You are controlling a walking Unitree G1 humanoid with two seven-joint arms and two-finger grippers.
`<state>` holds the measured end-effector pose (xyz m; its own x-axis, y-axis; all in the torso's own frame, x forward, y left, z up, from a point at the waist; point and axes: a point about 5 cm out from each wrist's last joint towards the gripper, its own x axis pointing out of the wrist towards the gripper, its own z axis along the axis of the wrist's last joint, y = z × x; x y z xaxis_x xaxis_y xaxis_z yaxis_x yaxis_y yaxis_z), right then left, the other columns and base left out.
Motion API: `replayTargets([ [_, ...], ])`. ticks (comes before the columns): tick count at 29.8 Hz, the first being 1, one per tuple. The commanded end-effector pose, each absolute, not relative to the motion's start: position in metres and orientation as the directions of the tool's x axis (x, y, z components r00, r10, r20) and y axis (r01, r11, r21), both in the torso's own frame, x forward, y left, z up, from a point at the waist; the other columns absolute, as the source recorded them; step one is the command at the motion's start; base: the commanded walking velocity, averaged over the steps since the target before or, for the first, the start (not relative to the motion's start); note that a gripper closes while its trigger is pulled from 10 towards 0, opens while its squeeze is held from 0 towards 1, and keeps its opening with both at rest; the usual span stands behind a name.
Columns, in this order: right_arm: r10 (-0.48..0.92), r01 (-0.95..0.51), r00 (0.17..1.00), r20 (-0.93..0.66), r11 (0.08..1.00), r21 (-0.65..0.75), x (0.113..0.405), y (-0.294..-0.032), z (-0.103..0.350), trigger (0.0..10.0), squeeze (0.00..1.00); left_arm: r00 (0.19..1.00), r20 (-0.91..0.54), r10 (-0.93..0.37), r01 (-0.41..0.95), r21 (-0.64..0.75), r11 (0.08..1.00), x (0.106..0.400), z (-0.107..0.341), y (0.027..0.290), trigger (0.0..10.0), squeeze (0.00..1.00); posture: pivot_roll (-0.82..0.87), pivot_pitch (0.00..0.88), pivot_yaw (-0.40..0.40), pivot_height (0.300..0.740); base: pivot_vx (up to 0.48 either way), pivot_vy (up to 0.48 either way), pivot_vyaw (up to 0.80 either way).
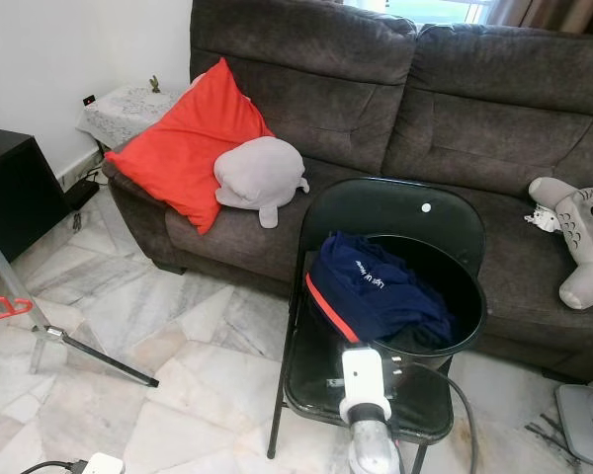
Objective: Hang hanger
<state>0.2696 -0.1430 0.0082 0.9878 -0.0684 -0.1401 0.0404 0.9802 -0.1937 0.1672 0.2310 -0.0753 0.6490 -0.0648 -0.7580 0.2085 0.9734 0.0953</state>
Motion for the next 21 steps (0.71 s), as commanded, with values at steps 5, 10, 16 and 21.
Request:
replayTargets([
  [5, -0.146, 0.122, 0.985, -0.092, 0.966, -0.227, 0.265, -0.159, 0.012, 10.0, 0.0, 0.62, -0.782, -0.069, 0.232, 0.098, 0.968, 0.161, -0.078, 0.232, 10.0, 0.0, 0.0, 0.078, -0.033, 0.74, 0.0, 0.0, 0.0],
  [10, -0.173, 0.153, 0.983, -0.066, 0.959, -0.24, 0.264, -0.163, 0.016, 10.0, 0.0, 0.62, -0.782, -0.071, 0.234, 0.098, 0.967, 0.161, -0.078, 0.231, 10.0, 0.0, 0.0, 0.078, -0.032, 0.74, 0.0, 0.0, 0.0],
  [16, -0.168, 0.166, 0.986, 0.015, 0.954, -0.25, 0.277, -0.163, 0.034, 10.0, 0.0, 0.62, -0.781, -0.072, 0.236, 0.098, 0.967, 0.162, -0.078, 0.231, 10.0, 0.0, 0.0, 0.077, -0.032, 0.74, 0.0, 0.0, 0.0],
  [21, -0.119, 0.124, 0.992, 0.034, 0.964, -0.235, 0.286, -0.156, 0.042, 10.0, 0.0, 0.621, -0.78, -0.071, 0.234, 0.098, 0.967, 0.162, -0.078, 0.231, 10.0, 0.0, 0.0, 0.077, -0.033, 0.74, 0.0, 0.0, 0.0],
])
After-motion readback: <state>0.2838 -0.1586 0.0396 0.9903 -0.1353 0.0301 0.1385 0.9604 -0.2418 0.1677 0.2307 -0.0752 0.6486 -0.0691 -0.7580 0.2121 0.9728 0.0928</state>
